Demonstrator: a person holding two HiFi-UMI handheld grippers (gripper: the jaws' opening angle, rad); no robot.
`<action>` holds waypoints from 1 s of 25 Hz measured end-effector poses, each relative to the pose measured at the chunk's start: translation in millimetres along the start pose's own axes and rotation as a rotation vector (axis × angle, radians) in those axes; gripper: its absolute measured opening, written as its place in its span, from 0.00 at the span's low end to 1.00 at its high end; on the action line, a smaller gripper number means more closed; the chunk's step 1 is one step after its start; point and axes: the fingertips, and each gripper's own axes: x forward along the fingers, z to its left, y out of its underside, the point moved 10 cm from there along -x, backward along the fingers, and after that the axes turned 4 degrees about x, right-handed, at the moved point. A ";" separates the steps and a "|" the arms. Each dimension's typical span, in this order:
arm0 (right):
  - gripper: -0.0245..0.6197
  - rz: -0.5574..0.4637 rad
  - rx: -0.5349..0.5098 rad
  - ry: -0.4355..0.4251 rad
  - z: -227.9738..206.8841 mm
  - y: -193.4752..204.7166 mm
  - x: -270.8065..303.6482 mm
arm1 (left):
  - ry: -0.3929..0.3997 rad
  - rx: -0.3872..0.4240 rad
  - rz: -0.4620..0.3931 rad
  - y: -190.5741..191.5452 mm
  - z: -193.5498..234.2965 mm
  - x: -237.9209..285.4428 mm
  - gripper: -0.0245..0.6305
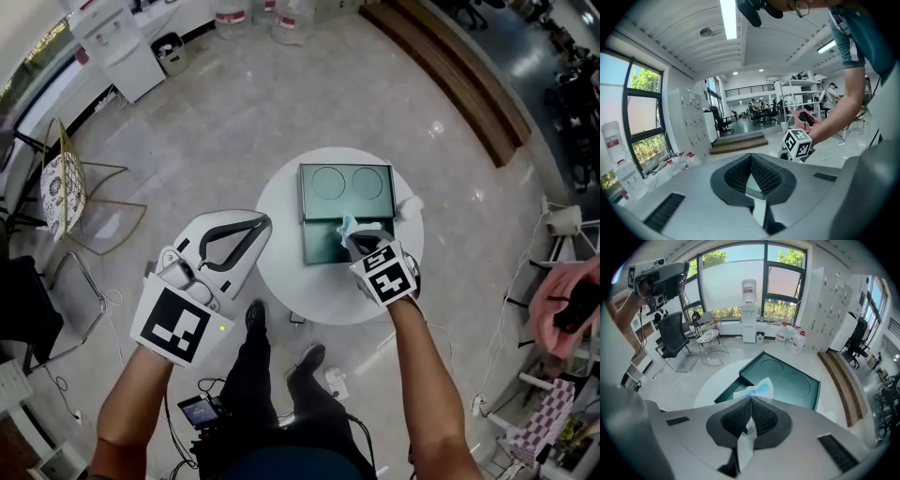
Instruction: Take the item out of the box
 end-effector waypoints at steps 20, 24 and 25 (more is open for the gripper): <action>0.10 -0.454 0.069 0.161 81.5 -33.1 -323.4 | -0.050 0.124 -0.126 -167.5 -46.1 -148.1 0.07; 0.10 -0.556 0.055 0.189 108.8 -30.6 -396.4 | -0.055 0.169 -0.151 -202.5 -62.8 -182.8 0.07; 0.10 -0.579 0.049 0.195 115.1 -29.2 -412.9 | -0.056 0.180 -0.158 -211.4 -67.6 -190.4 0.07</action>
